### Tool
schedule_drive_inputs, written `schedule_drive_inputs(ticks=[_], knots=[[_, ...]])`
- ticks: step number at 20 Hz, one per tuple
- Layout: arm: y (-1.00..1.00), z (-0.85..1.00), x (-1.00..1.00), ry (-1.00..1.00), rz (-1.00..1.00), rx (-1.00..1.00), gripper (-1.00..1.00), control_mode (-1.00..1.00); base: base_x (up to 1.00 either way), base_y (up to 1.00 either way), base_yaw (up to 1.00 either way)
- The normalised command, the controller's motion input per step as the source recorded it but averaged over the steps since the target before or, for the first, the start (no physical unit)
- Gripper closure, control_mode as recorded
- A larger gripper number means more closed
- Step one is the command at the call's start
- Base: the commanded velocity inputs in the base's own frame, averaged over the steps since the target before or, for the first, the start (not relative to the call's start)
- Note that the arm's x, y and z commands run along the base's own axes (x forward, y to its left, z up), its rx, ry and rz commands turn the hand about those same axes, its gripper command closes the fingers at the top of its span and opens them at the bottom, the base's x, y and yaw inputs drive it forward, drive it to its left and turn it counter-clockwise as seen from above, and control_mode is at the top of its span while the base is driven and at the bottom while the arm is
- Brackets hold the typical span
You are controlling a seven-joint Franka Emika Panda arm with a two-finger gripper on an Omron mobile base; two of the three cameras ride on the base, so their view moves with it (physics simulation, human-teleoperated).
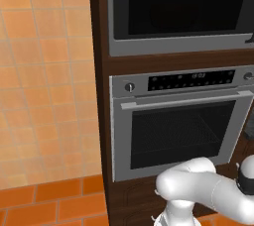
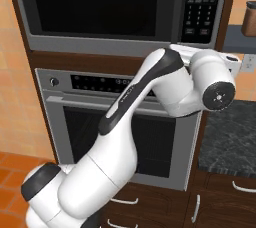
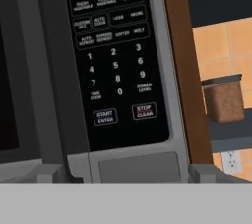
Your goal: Open the microwave, place the bowl with waffle inside the microwave, then close the microwave door and turn it on.
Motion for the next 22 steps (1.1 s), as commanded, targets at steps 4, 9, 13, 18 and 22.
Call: schedule_drive_inputs(ticks=[4,9,13,18,22], knots=[[-0.18,0.14,0.18,0.05,0.02,0.02,-1.00,-1.00,0.00,0.00,0.00],[-0.02,0.16,0.00,0.06,0.01,0.01,-1.00,-1.00,0.00,0.00,0.00],[0.00,0.16,0.00,0.04,0.01,0.00,-1.00,-1.00,0.00,0.00,0.00],[0.00,0.19,0.13,0.03,0.02,0.00,-1.00,-1.00,0.00,0.00,0.00],[-0.01,0.03,0.28,0.00,0.01,0.00,-1.00,-1.00,0.00,0.00,0.00]])
